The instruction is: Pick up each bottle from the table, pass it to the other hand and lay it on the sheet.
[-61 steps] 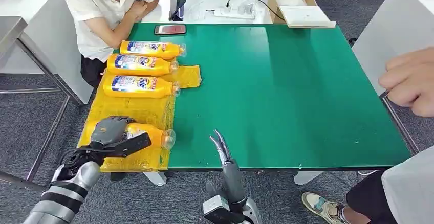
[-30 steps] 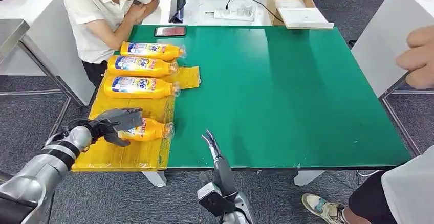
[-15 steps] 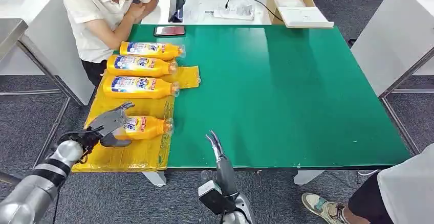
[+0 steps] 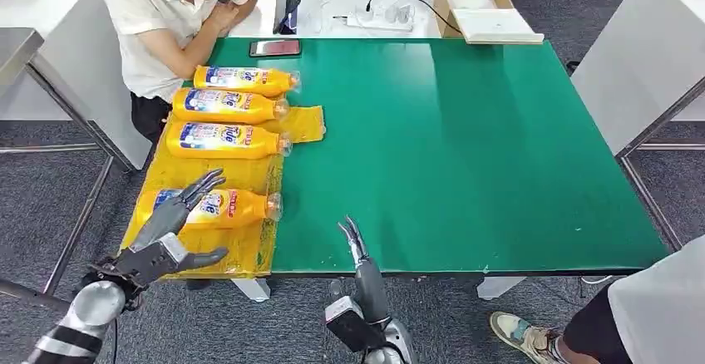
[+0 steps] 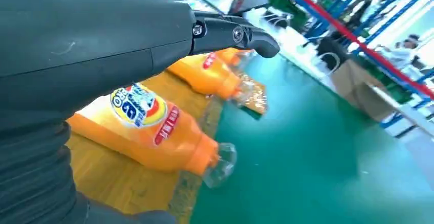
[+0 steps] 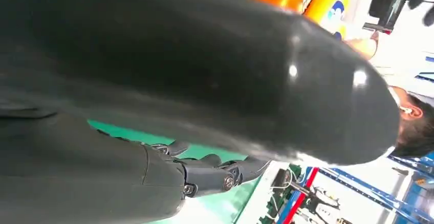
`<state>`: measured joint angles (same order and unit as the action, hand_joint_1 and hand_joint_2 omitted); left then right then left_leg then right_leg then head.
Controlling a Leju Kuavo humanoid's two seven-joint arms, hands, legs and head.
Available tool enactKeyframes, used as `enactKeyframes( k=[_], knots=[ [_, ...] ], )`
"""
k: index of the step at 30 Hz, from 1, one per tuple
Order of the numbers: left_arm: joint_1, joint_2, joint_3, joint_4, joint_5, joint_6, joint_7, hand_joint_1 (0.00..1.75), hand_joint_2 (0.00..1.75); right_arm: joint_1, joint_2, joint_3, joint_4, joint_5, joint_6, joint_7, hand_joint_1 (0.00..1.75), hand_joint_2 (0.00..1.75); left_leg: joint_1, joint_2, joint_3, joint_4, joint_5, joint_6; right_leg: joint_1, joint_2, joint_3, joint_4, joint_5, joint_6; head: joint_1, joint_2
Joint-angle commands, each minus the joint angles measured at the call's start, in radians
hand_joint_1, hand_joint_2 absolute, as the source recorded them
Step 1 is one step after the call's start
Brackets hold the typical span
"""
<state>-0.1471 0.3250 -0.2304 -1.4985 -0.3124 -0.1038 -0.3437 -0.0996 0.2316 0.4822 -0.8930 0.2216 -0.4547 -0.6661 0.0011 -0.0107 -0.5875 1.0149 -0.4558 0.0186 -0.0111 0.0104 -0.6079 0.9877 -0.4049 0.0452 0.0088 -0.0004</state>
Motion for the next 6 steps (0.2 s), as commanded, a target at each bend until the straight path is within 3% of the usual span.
enactKeyframes(
  k=[1,4,6],
  knots=[
    [0.018,0.009,0.013,-0.067,-0.006,-0.028,-0.018,0.0,1.75,-0.005,-0.013,0.008,0.035,-0.003,-0.007,-0.032,0.0,0.0,0.001,0.0,0.002,-0.001,0.0,-0.001,0.001,-0.001,0.002,0.0,-0.001,-0.001,0.0,0.0],
    [0.031,0.008,-0.01,-0.107,-0.038,-0.027,-0.03,0.0,1.75,-0.008,-0.014,0.009,0.037,-0.003,-0.009,-0.032,0.0,0.0,0.0,0.0,0.002,-0.001,0.0,0.0,0.0,-0.001,0.002,0.0,0.0,-0.001,0.0,0.0],
    [0.043,-0.028,-0.003,-0.129,-0.032,0.0,-0.039,0.0,1.75,0.002,-0.017,0.012,0.01,-0.012,-0.003,-0.032,0.0,0.0,0.001,0.0,0.002,-0.001,-0.001,-0.001,0.001,-0.001,0.003,-0.001,-0.001,-0.001,0.0,0.0]
  ],
)
